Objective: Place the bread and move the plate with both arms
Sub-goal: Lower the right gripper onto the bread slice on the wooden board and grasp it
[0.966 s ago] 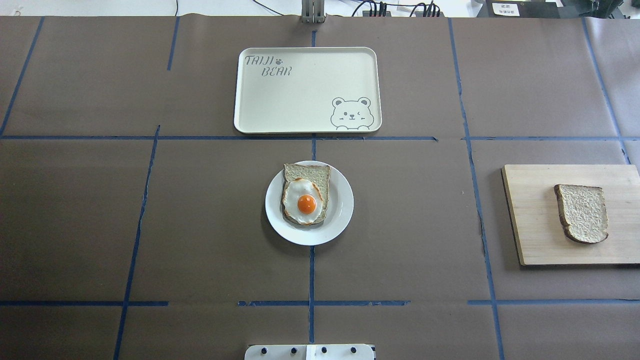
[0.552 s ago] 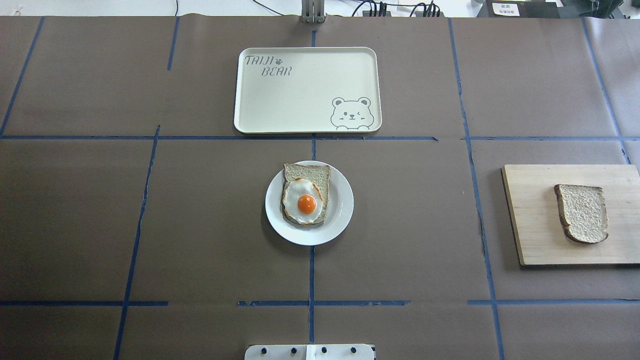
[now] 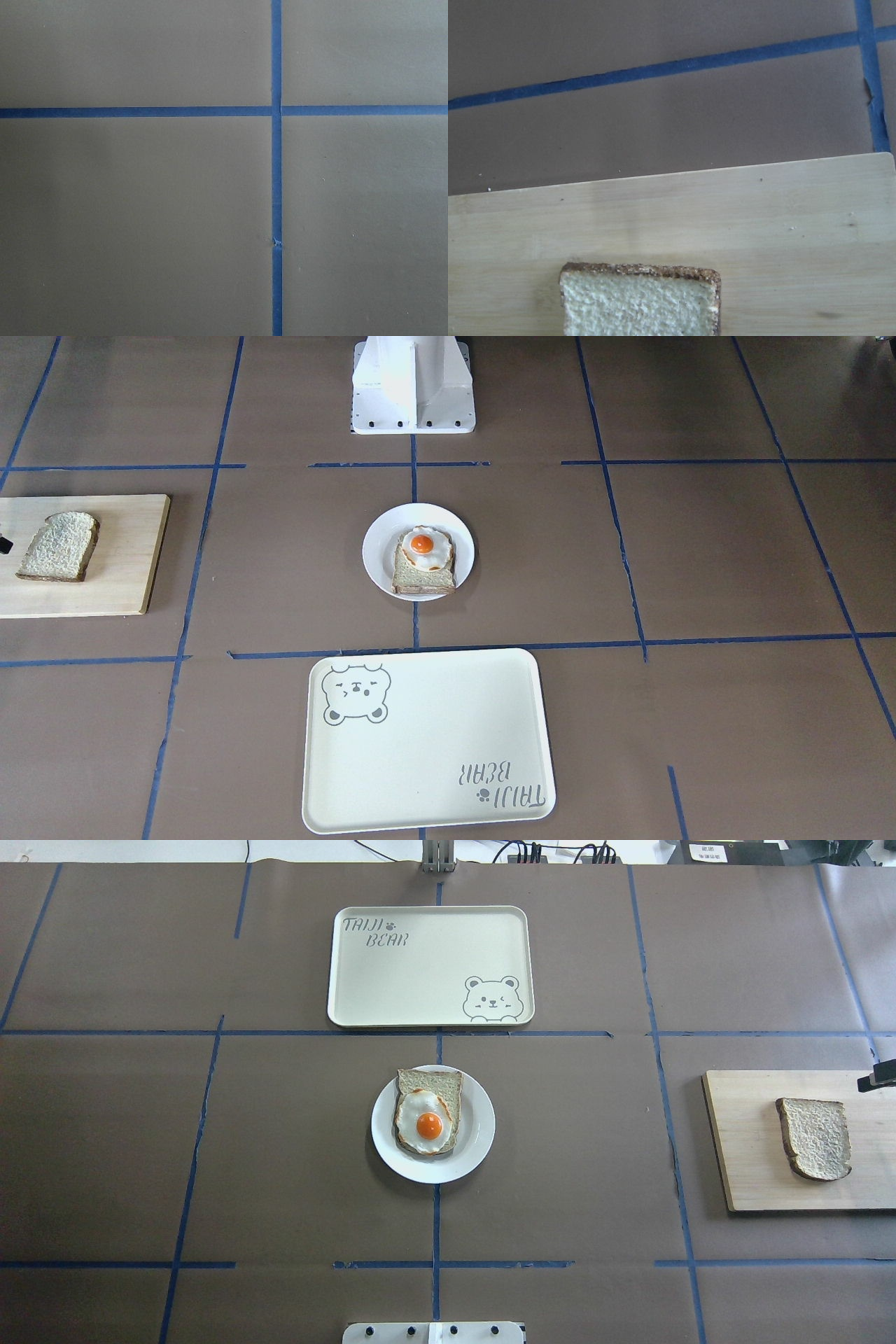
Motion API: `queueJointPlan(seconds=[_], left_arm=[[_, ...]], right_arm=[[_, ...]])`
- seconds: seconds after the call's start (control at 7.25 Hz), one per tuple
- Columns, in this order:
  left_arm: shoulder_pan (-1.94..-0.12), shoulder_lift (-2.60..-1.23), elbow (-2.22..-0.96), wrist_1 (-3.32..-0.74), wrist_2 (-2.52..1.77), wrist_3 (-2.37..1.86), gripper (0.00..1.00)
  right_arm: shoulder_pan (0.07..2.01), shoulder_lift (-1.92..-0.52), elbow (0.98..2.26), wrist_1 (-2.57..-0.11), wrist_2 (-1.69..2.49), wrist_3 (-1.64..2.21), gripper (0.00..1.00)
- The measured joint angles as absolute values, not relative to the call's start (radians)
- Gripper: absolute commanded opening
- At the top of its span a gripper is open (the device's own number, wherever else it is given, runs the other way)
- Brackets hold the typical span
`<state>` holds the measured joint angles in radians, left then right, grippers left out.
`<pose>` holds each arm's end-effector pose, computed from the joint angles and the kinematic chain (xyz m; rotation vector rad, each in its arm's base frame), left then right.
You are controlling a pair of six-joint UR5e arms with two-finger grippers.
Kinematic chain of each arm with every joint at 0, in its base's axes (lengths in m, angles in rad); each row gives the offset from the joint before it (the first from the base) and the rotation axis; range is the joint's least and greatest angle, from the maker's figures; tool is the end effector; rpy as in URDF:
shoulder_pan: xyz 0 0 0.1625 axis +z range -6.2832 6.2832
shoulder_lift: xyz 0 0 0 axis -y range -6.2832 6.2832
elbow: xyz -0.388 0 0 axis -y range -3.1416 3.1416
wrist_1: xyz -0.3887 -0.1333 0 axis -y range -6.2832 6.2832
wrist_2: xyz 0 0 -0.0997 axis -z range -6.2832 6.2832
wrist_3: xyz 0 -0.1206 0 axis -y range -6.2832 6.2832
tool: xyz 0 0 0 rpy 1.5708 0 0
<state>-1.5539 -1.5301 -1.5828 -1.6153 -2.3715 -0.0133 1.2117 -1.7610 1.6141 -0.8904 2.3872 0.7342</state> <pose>-0.0387 -0.4745 0.6437 0.0029 0.8008 0.0097 -0.1118 -0.4270 0.6208 0.0158 -0.9407 0.1294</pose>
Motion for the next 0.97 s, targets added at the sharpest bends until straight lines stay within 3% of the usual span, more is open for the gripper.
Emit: queueJointPlan(seconds=[0.28, 0.55, 0.97], left_arm=[[-1.554, -1.532, -1.582, -1.615, -2.372, -0.014, 1.00], [-1.554, -1.533, -1.583, -1.616, -2.372, -0.014, 1.00], [-1.554, -1.533, -1.584, -1.617, -2.373, -0.014, 1.00]], right_arm=[[1.175, -1.768, 1.607, -0.887, 2.381, 0.741, 0.75], [1.142, -1.769, 1.596, -0.887, 2.365, 0.741, 0.62], [1.106, -1.771, 1.582, -0.887, 2.348, 0.740, 0.61]])
